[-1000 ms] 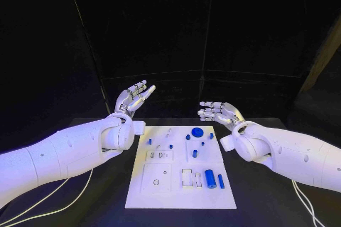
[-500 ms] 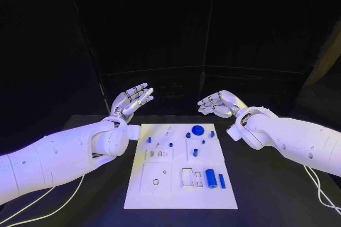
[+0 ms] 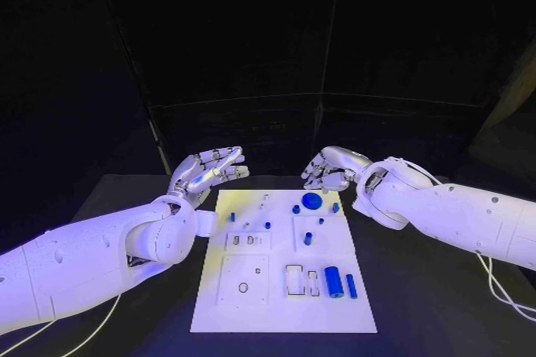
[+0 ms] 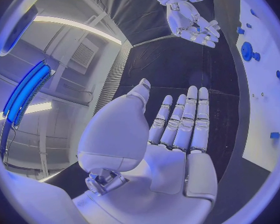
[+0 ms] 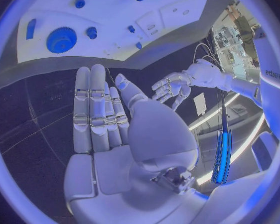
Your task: Assemble the parts on the task board
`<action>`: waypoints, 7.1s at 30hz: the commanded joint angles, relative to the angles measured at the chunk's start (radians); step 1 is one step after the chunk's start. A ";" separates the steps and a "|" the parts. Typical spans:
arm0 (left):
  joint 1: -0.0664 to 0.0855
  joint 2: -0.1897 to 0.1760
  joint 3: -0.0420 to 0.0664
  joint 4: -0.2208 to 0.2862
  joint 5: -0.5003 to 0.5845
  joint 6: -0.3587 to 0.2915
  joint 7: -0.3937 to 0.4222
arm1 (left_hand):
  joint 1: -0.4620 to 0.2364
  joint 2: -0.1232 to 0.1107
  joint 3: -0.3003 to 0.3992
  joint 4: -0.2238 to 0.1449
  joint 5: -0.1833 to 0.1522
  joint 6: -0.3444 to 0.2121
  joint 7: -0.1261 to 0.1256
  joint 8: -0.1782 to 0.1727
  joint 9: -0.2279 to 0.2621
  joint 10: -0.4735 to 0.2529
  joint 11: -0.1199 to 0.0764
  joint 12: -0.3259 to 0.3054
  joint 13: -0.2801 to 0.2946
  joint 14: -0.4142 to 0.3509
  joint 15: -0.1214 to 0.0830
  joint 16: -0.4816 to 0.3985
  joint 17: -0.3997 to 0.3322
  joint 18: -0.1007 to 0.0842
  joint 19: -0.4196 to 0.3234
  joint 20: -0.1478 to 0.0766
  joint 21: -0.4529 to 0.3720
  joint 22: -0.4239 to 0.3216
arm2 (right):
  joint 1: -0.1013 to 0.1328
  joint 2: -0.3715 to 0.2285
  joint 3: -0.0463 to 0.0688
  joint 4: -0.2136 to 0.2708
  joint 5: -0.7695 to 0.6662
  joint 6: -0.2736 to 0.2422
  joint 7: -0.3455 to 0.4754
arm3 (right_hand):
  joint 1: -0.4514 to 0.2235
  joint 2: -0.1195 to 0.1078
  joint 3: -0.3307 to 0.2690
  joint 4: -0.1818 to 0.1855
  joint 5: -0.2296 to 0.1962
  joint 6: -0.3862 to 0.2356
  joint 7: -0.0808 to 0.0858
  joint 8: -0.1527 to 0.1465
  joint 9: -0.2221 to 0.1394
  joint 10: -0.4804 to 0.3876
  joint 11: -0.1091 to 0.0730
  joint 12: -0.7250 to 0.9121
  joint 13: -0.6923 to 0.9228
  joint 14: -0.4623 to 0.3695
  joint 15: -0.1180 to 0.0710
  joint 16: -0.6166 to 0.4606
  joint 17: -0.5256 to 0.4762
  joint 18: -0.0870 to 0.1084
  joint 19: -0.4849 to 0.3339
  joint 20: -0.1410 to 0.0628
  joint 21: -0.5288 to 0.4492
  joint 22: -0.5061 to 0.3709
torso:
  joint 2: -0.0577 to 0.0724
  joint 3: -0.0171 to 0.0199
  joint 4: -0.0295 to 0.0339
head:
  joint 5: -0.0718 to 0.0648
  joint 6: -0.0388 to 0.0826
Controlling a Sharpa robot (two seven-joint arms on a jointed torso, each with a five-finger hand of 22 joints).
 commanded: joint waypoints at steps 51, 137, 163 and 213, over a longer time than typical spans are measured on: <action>-0.001 -0.027 0.000 0.075 -0.062 0.085 -0.017 | 0.019 0.029 -0.014 -0.054 0.004 0.078 0.027 0.012 -0.008 0.095 -0.025 0.003 -0.010 0.064 -0.022 0.006 -0.003 0.020 0.068 -0.021 0.029 0.005 | 0.006 0.108 0.002 -0.084 -0.324 0.224 -0.098 | 0.015 -0.083 0.149 0.117 -0.013 -0.033 0.000 -0.006 0.002 -0.089 0.010 -0.003 0.002 0.033 0.005 0.663 0.640 -0.022 0.033 0.009 0.492 0.435 | 0.088 0.0004 0.0122 | -0.003 -0.011; 0.015 -0.019 0.000 0.035 -0.054 0.090 -0.019 | 0.025 0.031 -0.016 -0.066 0.004 0.078 0.031 0.006 -0.012 0.095 -0.022 -0.004 -0.011 0.064 -0.021 0.002 -0.005 0.019 0.073 -0.021 0.031 0.004 | 0.003 0.375 0.002 -0.363 -0.226 0.041 -0.099 | -0.005 -0.131 0.302 0.185 -0.070 0.042 -0.009 0.002 0.003 -0.005 -0.005 -0.006 0.009 0.035 -0.004 0.829 0.771 -0.053 0.087 0.003 0.669 0.657 | 0.098 -0.0004 0.0118 | 0.003 -0.002; 0.019 -0.016 0.000 0.027 -0.054 0.087 -0.020 | 0.025 0.031 -0.017 -0.067 0.004 0.079 0.031 0.006 -0.013 0.096 -0.022 -0.005 -0.011 0.064 -0.021 0.002 -0.005 0.019 0.073 -0.021 0.031 0.004 | 0.002 0.413 0.002 -0.401 -0.227 0.075 -0.080 | -0.005 -0.138 0.301 0.190 -0.075 0.029 -0.006 -0.005 0.001 -0.021 -0.001 -0.008 0.006 0.029 -0.001 0.819 0.756 -0.050 0.075 0.005 0.663 0.643 | 0.099 -0.0008 0.0118 | 0.007 -0.006; 0.023 -0.043 0.000 0.024 -0.054 0.090 -0.022 | 0.028 0.034 -0.016 -0.072 0.004 0.080 0.030 0.005 -0.014 0.097 -0.022 -0.007 -0.011 0.064 -0.021 0.000 -0.006 0.019 0.074 -0.022 0.030 0.003 | 0.003 0.046 0.027 -0.088 -0.012 0.002 -0.156 | -0.025 -0.199 0.026 0.295 0.006 -0.122 -0.019 0.019 0.004 0.039 -0.033 0.485 0.313 0.051 -0.026 0.927 0.852 -0.068 0.129 -0.019 0.716 0.727 | 0.094 0.0015 -0.0011 | 0.014 0.008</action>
